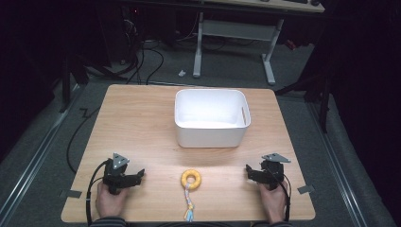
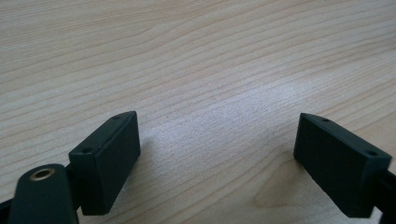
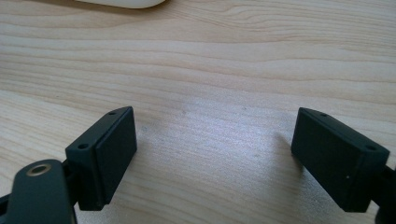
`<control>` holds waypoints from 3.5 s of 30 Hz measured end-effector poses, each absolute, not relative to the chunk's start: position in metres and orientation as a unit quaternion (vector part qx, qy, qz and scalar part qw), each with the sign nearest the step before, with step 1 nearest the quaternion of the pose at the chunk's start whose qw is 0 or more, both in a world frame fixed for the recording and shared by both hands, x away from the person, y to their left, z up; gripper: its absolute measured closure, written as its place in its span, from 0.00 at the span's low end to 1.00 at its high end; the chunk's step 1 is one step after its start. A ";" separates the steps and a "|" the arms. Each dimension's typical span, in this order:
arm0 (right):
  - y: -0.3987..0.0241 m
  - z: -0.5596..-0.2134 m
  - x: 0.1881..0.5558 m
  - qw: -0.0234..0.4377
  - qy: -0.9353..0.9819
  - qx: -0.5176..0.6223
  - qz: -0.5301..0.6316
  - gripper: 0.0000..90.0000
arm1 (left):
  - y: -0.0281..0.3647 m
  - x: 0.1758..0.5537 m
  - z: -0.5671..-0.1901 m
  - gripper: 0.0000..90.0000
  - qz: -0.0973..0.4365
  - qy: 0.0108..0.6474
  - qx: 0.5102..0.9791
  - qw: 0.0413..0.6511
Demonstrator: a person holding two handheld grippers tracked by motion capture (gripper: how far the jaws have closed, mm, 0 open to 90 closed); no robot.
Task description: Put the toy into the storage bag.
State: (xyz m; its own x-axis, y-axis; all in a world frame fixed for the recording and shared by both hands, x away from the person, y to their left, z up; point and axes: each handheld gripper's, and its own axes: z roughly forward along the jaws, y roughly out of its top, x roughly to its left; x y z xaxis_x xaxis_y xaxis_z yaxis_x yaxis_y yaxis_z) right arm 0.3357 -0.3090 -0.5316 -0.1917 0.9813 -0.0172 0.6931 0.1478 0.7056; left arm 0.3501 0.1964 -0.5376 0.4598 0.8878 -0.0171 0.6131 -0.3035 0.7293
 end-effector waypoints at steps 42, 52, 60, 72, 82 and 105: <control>-0.312 -0.531 0.337 0.239 0.731 0.567 0.296 0.20 | 0.197 0.350 -0.538 0.17 0.198 0.478 0.783 0.344; -0.310 -0.526 0.332 0.241 0.737 0.557 0.297 0.29 | 0.197 0.350 -0.537 0.17 0.198 0.478 0.783 0.344; -0.311 -0.520 0.325 0.240 0.734 0.552 0.314 0.32 | 0.197 0.350 -0.537 0.16 0.198 0.478 0.784 0.344; -0.310 -0.509 0.317 0.231 0.733 0.541 0.342 0.37 | 0.197 0.350 -0.537 0.16 0.198 0.478 0.784 0.344; -0.305 -0.497 0.314 0.226 0.738 0.524 0.361 0.38 | 0.197 0.350 -0.538 0.17 0.198 0.478 0.783 0.345; -0.276 -0.475 0.315 0.214 0.762 0.473 0.388 0.46 | 0.197 0.350 -0.537 0.17 0.198 0.478 0.784 0.344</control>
